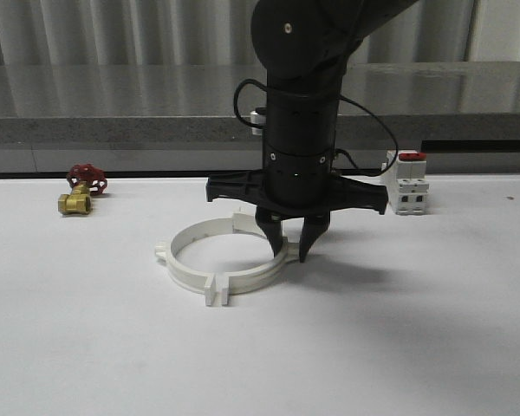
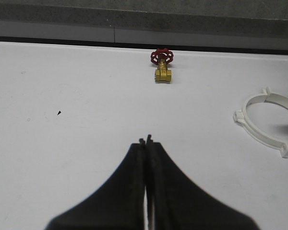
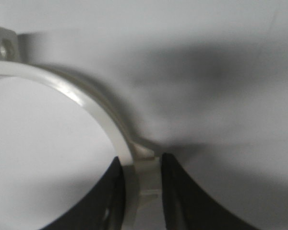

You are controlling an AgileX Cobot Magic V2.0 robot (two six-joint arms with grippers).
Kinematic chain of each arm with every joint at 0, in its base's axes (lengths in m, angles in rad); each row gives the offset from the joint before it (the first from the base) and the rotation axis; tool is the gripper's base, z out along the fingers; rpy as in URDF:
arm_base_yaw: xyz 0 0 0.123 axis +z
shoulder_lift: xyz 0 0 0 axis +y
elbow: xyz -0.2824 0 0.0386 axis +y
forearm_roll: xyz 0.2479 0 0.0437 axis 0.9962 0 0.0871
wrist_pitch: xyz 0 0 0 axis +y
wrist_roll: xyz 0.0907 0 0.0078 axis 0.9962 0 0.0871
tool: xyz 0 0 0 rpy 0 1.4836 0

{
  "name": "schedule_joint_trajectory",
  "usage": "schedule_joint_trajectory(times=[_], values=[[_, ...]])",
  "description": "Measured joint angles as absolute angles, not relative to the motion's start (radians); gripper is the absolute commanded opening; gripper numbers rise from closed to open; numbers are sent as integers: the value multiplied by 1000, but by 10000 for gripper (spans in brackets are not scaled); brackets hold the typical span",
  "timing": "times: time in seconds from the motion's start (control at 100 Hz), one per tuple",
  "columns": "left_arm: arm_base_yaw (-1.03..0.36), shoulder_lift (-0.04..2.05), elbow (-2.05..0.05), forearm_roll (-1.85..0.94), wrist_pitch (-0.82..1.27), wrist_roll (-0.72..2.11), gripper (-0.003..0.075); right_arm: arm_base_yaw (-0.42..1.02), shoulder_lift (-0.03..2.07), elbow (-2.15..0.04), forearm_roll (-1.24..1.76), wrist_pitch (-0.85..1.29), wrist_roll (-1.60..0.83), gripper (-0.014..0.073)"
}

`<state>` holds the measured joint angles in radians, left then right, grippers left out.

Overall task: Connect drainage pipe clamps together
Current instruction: 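Lower and press the clamp half against the other half's ends, then open the right gripper and lift it away from the ring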

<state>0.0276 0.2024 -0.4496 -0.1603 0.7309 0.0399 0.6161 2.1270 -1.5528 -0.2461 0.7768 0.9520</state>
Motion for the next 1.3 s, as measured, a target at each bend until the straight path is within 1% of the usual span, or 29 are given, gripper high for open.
schedule_joint_trajectory(times=[0.65,0.72,0.84,0.96,1.21,1.3], values=[[28,202,-450,-160,731,40,-20,626,2128,-1553,-243,765,963,108],[28,202,-450,-160,731,40,-20,626,2128,-1553,-243,765,964,144],[28,202,-450,-160,731,40,-20,626,2128,-1553,-243,756,965,237],[28,202,-450,-160,731,40,-20,626,2129,-1553,-243,735,965,310],[28,202,-450,-160,731,40,-20,626,2129,-1553,-243,727,965,433],[28,202,-450,-160,731,40,-20,626,2129,-1553,-250,727,965,452]])
